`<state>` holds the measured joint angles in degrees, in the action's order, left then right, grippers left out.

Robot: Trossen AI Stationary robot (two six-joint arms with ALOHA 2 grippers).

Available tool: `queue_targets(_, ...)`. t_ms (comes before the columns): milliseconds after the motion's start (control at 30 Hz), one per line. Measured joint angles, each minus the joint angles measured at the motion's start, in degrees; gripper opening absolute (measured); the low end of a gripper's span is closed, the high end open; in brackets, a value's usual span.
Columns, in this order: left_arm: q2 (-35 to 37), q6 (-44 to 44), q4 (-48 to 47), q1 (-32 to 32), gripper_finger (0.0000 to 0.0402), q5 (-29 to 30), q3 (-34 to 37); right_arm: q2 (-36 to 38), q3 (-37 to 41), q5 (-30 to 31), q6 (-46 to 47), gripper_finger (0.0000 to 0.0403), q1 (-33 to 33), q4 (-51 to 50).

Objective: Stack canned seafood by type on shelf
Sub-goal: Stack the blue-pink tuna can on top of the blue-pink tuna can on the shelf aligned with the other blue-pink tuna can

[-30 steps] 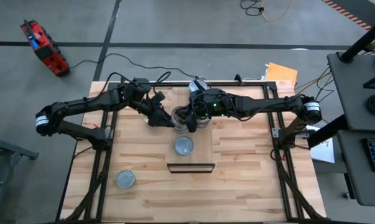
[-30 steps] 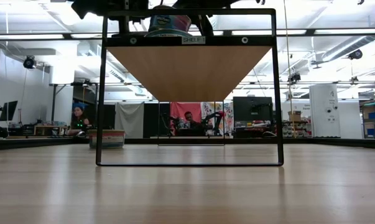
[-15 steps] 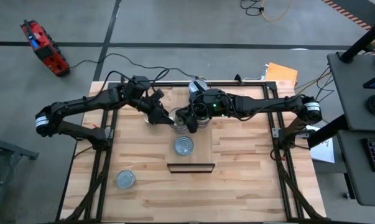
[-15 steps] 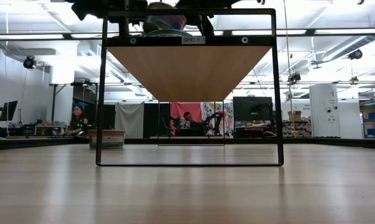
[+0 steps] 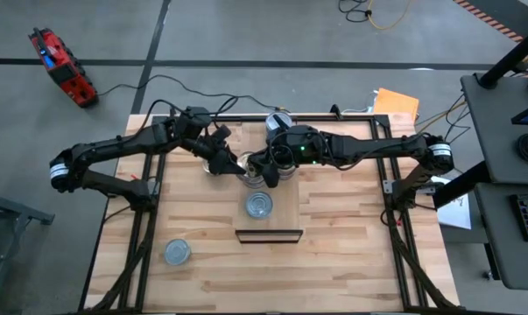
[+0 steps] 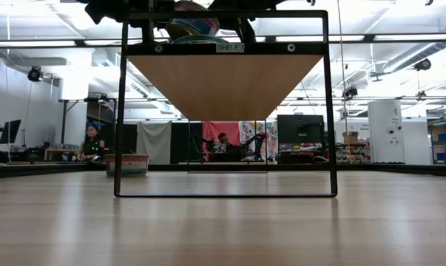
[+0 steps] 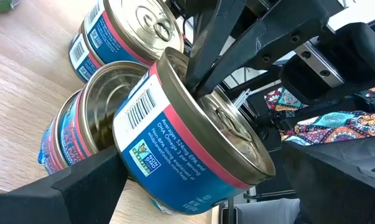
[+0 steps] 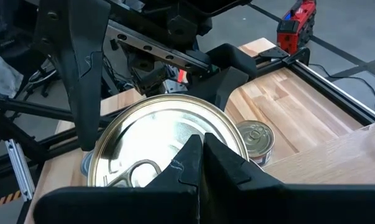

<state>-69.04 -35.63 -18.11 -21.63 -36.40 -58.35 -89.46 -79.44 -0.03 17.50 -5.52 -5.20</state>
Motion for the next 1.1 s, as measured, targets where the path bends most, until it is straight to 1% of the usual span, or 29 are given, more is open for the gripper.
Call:
queue_targets(267, 0.07, -2.18, 0.12, -0.02, 0.0397, 0.04, 0.00, 0.17, -1.77, 0.00, -0.42, 0.0009, 0.02, 0.47)
queue_targets(467, 0.08, -2.17, 0.09, -0.07, 0.0397, 0.01, 0.00, 0.22, -2.69, -0.01, -0.85, 0.0009, 0.30, 0.62)
queue_targets(633, 0.84, -2.55, -0.55, -0.20, 0.0397, -0.11, -0.33, 0.22, -2.69, 0.00, -0.62, 0.0009, 0.53, -1.14)
queue_targets(767, 0.88, 0.02, -6.45, -0.23, 0.0397, 0.66, -3.98, 0.22, -2.69, 0.00, -0.61, 0.0009, 0.63, -1.96)
queue_targets(933, 0.70, 5.58, -16.04, -0.22, 0.0397, 5.62, -9.05, 0.18, -2.69, 0.00, -0.61, 0.0009, 0.66, -2.08)
queue_targets(1100, 0.70, 7.32, -18.57, -0.24, 0.0397, 5.80, -11.98, 0.08, -2.69, 0.02, -0.59, 0.0009, 0.76, -3.28)
